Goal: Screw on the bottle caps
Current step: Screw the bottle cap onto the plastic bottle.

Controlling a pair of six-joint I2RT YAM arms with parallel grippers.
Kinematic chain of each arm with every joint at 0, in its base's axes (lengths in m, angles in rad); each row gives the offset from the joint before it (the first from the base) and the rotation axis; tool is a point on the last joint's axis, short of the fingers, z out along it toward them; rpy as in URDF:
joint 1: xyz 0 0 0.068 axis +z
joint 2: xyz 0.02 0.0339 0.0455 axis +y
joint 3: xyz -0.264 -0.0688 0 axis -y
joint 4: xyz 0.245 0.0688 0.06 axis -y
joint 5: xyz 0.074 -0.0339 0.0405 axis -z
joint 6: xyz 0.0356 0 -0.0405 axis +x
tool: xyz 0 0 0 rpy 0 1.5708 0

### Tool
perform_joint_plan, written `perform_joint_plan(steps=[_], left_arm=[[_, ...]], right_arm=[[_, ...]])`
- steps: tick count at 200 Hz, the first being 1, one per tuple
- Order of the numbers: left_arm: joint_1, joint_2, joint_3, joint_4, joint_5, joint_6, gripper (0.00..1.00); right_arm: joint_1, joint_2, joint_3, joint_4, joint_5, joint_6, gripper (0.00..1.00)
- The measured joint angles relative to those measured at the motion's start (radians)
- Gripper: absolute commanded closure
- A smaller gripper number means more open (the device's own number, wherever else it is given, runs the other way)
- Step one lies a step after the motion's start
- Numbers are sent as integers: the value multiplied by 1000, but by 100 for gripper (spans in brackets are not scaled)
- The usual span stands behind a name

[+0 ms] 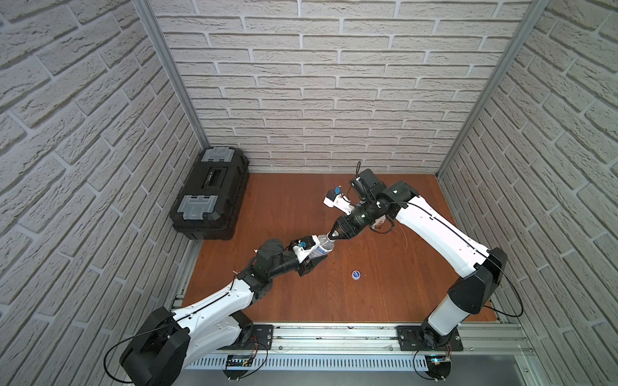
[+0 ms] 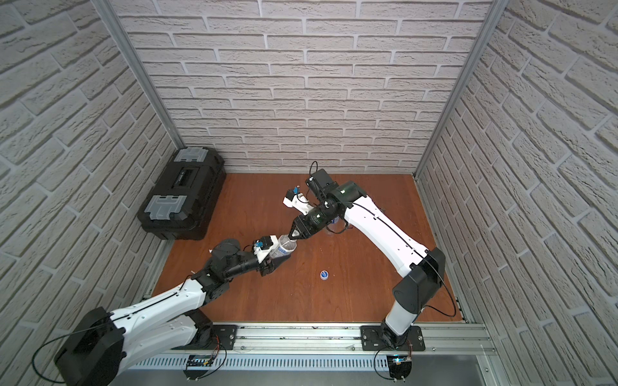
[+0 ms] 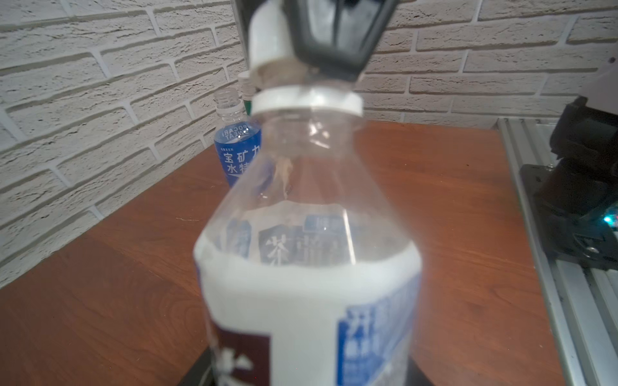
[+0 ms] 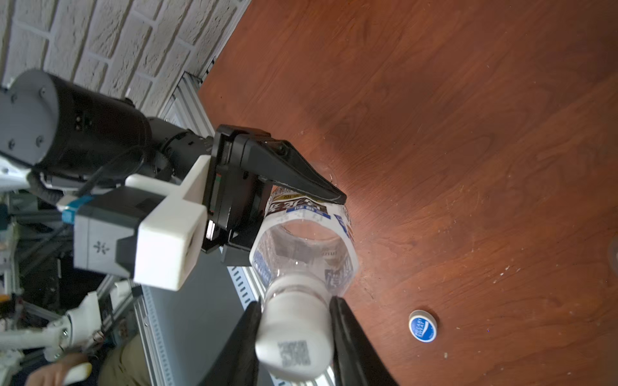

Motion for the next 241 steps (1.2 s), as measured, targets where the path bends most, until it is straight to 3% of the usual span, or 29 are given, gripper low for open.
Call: perform_joint_plan(steps=[80,88,124,144,204,241], left_arm=[[-42,-1,-17,87,-108,7,57],[-48,-1,-17,89,-129,13,57],[-69,-2,-17,166,-171,45,57],[-71,-1,-17,196,-180,49,57],[-73,42,-17,290,-185,46,58],[-57,90,-17,306,-133,25,59]], right_arm=[[0,-3,-3,29,-4,109,67],[0,-6,-9,40,0,138,64],[11,-25,-69,115,11,279,33],[17,-33,-75,138,32,328,24],[19,-79,-34,186,69,368,11],[6,-143,8,179,105,275,6]])
